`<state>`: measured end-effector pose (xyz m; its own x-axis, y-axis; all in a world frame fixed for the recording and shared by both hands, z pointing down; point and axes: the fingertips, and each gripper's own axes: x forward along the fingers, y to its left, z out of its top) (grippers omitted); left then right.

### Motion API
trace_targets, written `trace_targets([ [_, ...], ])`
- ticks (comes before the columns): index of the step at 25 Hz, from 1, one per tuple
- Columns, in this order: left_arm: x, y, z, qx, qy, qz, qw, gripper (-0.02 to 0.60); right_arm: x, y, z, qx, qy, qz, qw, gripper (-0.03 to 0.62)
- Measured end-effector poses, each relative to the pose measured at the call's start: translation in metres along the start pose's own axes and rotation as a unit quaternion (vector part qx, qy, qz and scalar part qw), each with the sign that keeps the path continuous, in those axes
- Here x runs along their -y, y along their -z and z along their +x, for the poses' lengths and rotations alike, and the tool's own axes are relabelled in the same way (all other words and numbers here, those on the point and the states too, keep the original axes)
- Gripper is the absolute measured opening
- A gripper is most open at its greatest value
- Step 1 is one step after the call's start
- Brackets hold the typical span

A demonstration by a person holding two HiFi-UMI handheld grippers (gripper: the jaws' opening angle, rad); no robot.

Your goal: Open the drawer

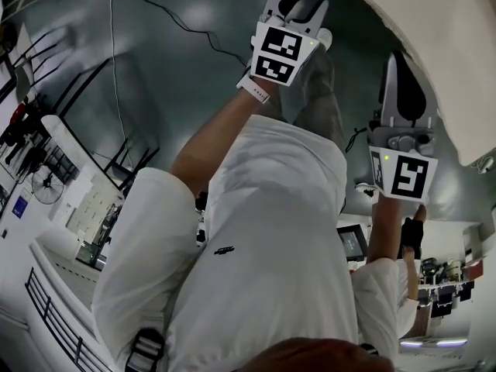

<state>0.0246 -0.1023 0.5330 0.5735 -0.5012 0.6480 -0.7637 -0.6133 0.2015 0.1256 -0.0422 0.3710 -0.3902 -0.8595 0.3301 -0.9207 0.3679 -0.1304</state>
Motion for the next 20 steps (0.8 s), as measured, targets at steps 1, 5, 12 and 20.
trace_targets([
  [1, 0.000, 0.002, 0.004, -0.003, 0.001, 0.000, 1.0000, 0.123, 0.001, 0.001, 0.000, 0.000, 0.001, 0.001, 1.000, 0.011],
  [5, 0.000, 0.009, 0.023, -0.013, 0.002, -0.002, 0.9999, 0.127, 0.005, 0.003, 0.003, 0.000, 0.005, 0.002, 1.000, 0.011],
  [12, 0.000, 0.024, 0.047, -0.028, 0.006, 0.005, 0.9996, 0.132, 0.010, 0.016, 0.002, -0.005, 0.022, 0.008, 1.000, 0.011],
  [20, -0.001, 0.040, 0.075, -0.048, 0.015, 0.005, 0.9987, 0.140, 0.014, 0.026, 0.002, -0.012, 0.029, 0.018, 0.999, 0.011],
])
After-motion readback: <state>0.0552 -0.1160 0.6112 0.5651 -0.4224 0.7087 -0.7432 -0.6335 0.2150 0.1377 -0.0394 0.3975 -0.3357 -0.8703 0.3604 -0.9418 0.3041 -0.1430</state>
